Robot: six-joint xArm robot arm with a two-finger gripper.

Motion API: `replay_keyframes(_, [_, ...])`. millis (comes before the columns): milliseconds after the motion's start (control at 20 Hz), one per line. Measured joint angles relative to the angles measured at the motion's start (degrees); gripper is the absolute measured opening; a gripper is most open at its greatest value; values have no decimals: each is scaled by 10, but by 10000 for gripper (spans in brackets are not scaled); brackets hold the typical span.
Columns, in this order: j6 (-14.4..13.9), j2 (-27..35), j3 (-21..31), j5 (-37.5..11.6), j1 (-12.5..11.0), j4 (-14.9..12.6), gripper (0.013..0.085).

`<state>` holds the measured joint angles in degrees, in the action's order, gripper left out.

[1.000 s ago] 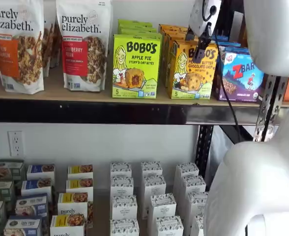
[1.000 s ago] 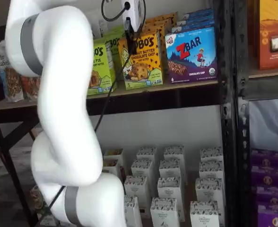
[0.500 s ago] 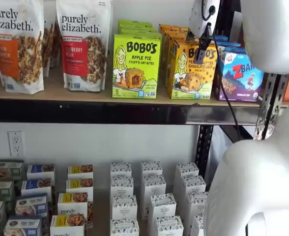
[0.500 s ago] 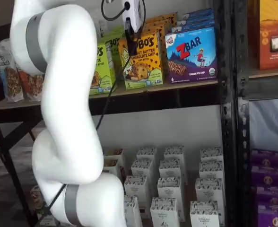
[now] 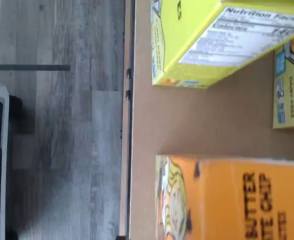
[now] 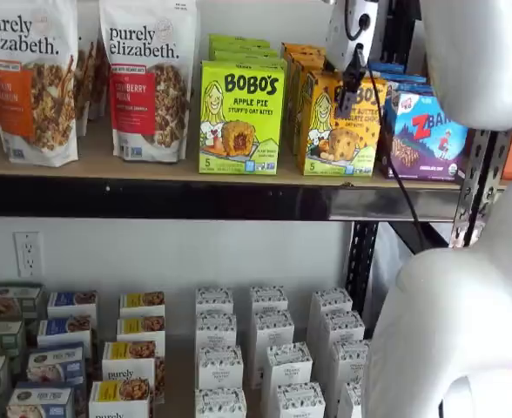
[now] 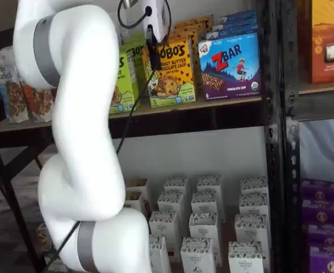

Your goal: Pick up the orange box on the top shelf, the fifth box from the left

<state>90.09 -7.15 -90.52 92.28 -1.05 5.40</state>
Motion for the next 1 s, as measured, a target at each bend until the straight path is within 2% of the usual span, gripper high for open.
replay_keyframes(150, [-12,8,-5,0,12,0,850])
replay_keyframes(450, [-56,37,-28,-11,58,-5,850])
replay_keyframes(550, [-61,27,-9,-41,63,-12,850])
replay_keyframes(600, [-59,20,0,-51,61,-12,850])
replay_keyframes(700, [-40,4,12,-50,41,-7,850])
replay_keyframes(1000, [14,-30,29,-21,-14,-9,850])
